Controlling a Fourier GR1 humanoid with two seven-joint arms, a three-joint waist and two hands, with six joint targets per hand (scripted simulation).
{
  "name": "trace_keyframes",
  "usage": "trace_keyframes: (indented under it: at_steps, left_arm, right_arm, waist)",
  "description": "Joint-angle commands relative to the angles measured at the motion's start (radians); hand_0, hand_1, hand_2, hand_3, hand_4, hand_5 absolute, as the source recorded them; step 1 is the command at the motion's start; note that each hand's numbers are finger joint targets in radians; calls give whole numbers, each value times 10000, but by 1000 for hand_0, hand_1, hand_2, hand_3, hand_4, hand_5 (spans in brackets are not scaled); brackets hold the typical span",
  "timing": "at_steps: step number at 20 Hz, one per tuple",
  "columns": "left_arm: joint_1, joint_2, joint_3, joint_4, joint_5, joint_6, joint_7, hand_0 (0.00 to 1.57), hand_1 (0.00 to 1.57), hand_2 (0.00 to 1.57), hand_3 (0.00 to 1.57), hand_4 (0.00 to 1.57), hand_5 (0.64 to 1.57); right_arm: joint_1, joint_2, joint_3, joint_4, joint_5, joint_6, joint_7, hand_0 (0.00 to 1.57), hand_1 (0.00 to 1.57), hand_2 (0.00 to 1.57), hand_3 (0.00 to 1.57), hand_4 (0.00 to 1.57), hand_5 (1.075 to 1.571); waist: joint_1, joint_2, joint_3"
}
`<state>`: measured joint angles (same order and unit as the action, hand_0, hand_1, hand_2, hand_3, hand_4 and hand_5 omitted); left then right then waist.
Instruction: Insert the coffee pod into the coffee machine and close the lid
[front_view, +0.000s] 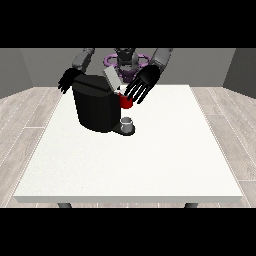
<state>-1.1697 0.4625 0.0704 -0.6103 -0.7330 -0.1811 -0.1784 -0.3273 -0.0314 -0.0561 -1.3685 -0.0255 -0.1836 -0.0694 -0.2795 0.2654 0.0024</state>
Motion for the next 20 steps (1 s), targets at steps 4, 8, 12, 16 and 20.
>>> trace_keyframes:
  at_steps: [4,8,12,16,20]
  left_arm:
    - [68,67,-24,51,-179,-180,-34,0,0,0,0,0,1571]
    - [-16,-320,-118,-86,-207,-514,452,0,0,0,0,0,1571]
    - [291,-18,-44,-205,-210,-588,-39,0,0,0,0,0,1571]
    - [1087,-628,58,-334,-104,70,-86,0,0,0,0,0,1571]
    - [1593,-933,1101,-225,1196,-524,-13,0,0,0,0,0,1571]
  right_arm:
    - [-74,-18,-135,41,-108,-75,156,0,0,0,0,387,1571]
    - [222,-194,-296,568,-86,75,-354,0,0,0,0,416,1571]
    - [648,108,-78,585,-50,52,-710,0,0,0,0,381,1571]
    - [1081,302,152,322,-172,-259,-479,0,0,0,0,387,1571]
    - [1669,34,-290,254,-389,74,-406,0,0,0,0,424,1571]
  waist:
    - [136,-212,-23]
    - [254,-513,-20]
    - [531,-644,-21]
    - [707,-1231,-24]
    - [1143,-2369,-27]
